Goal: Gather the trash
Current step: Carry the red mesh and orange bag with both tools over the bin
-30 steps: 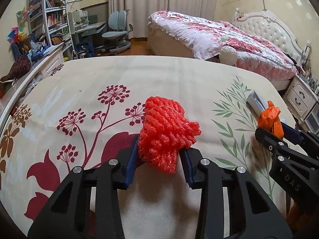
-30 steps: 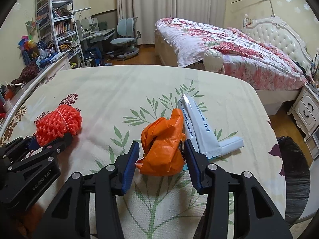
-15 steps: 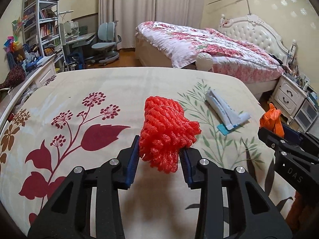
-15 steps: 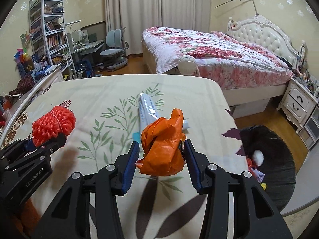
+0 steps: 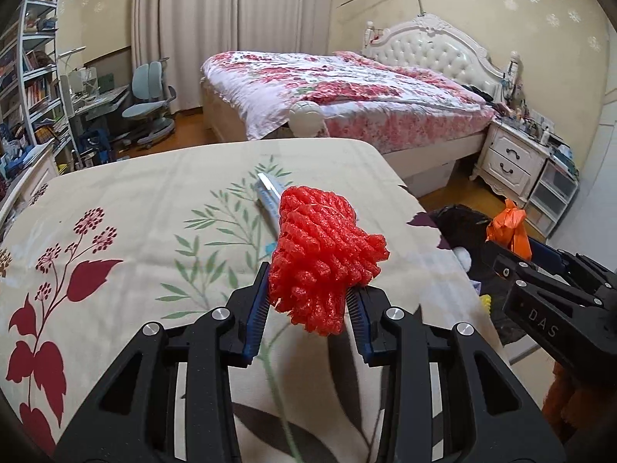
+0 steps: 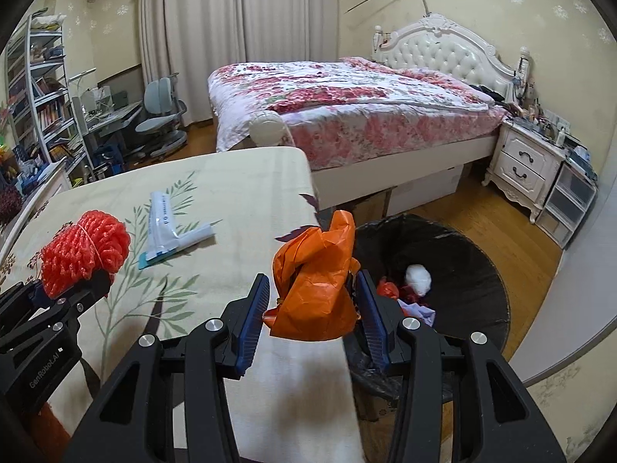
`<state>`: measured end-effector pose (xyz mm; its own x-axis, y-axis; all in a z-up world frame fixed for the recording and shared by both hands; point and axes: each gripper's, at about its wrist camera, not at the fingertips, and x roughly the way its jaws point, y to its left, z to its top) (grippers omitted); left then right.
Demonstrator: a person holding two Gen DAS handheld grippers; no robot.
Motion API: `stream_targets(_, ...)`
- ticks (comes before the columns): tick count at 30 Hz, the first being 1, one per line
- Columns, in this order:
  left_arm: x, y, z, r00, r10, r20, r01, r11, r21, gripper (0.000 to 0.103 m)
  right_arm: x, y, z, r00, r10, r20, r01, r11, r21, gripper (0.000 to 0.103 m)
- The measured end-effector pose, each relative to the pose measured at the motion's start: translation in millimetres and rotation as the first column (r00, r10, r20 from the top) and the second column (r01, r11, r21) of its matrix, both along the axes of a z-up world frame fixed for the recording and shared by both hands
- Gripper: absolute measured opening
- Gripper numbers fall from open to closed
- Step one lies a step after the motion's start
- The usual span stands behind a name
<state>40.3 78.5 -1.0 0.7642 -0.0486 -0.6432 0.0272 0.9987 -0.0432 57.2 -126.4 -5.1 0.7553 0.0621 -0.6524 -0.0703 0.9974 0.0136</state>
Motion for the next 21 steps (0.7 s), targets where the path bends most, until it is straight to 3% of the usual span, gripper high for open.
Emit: stream_targets(21,42.2,-109.5,-17.1,0.989,-0.143,-0.026,0.144,0.988,0.062,0.037,17.6,-83.0,-16.0,0.983,-0.185,0.000,0.185,0.982,0.024,0.046)
